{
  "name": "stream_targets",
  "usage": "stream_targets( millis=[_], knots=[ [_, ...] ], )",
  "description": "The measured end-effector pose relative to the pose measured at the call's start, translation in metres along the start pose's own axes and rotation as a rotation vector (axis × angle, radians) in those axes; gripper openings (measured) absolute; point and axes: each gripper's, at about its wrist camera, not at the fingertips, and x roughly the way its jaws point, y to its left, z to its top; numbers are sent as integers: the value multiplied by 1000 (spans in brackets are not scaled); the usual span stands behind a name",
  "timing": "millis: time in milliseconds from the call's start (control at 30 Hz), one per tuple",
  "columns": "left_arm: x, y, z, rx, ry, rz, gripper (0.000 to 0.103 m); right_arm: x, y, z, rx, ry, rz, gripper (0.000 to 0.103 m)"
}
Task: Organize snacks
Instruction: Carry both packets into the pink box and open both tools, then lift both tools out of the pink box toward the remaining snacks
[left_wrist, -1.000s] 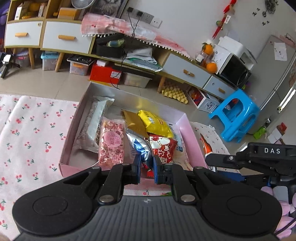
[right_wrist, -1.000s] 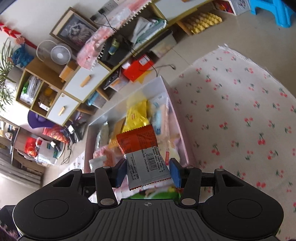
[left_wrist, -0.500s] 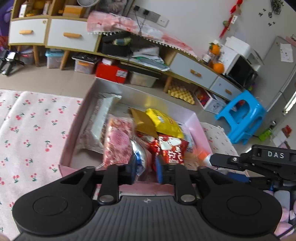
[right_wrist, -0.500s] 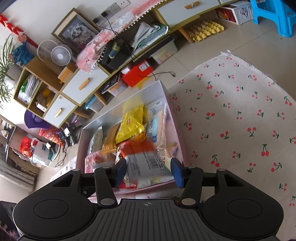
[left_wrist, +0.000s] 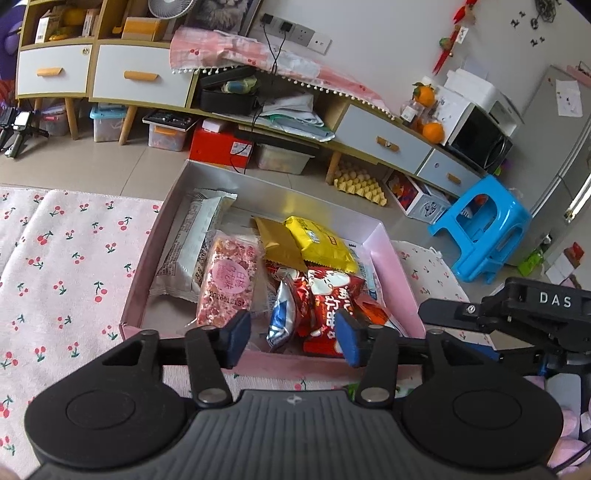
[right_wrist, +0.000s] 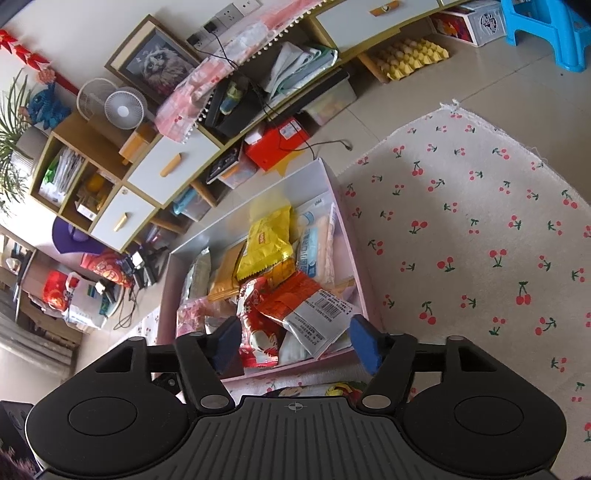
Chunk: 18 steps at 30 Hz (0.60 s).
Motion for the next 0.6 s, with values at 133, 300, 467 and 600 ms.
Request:
stream_targets(
  millis=[133,300,467,600],
  knots=[
    [-7,-3,-2,2,0,16,67,-11,2,-1,-10,-2,8,69],
    [-15,-7,-3,18,14,40,76,-24,5,-4,-26,9,-4,73],
    [-30,-4,-2,20,7,69,84,-38,6,-9,-53,15,-10,74],
    [-42,0,-3,22,6,94,91,-48,4,-14,-59,19,-19,75]
  ],
)
